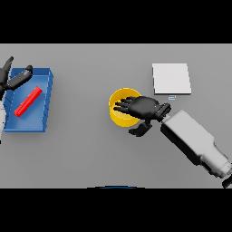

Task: Pick up the red beaker and tilt it to pour out 1 green nut into yellow bowl. Pick up the yellow bowl and place it on the metallic measuring scale.

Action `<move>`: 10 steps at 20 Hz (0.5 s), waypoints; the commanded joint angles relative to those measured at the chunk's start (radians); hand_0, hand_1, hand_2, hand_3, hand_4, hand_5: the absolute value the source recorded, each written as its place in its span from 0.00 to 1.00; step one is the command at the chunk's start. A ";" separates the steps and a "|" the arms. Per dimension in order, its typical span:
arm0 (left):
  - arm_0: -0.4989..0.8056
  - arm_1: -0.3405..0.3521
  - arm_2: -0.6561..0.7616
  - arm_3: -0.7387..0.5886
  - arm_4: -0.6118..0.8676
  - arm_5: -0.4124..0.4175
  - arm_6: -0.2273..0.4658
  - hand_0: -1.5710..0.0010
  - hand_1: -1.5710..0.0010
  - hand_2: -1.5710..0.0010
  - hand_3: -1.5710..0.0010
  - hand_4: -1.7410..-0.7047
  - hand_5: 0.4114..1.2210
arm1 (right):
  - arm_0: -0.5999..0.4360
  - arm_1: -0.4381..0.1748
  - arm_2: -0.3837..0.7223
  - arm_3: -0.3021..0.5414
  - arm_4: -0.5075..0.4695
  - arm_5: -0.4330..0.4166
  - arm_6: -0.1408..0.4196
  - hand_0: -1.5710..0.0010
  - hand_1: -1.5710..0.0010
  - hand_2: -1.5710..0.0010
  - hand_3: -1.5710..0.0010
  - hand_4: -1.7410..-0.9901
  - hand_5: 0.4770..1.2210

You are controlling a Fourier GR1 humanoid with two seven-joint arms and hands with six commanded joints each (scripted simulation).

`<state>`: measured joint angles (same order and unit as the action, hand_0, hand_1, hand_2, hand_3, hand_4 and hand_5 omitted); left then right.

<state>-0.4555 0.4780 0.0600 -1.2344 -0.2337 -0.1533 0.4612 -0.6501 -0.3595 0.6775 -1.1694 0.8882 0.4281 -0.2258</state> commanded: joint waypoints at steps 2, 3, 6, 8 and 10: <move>0.013 0.004 0.001 -0.013 0.002 -0.003 0.008 1.00 1.00 1.00 1.00 0.91 0.36 | -0.015 0.004 0.012 0.025 0.006 0.011 -0.010 1.00 1.00 1.00 0.99 0.74 0.28; 0.018 0.000 -0.005 -0.023 0.001 -0.005 0.016 1.00 1.00 1.00 1.00 0.92 0.37 | -0.020 0.003 0.006 0.038 0.003 0.013 -0.009 1.00 1.00 1.00 0.99 0.74 0.29; 0.008 0.007 -0.002 -0.007 -0.005 -0.004 0.009 1.00 1.00 1.00 1.00 0.92 0.37 | -0.023 0.013 0.006 0.047 0.001 0.022 0.007 1.00 0.99 0.98 0.95 0.68 0.39; 0.010 0.006 0.001 0.004 -0.002 -0.003 -0.008 1.00 1.00 1.00 1.00 0.92 0.37 | -0.022 0.021 0.011 0.053 0.007 0.009 0.003 0.88 0.88 0.88 0.86 0.58 0.56; -0.002 0.006 0.002 0.016 -0.006 0.000 -0.010 1.00 1.00 1.00 1.00 0.92 0.37 | -0.033 0.024 0.009 0.059 0.003 0.007 -0.016 0.57 0.59 0.62 0.64 0.41 0.72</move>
<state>-0.4574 0.4843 0.0619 -1.2186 -0.2397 -0.1530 0.4505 -0.6830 -0.3360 0.6864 -1.1108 0.8918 0.4354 -0.2425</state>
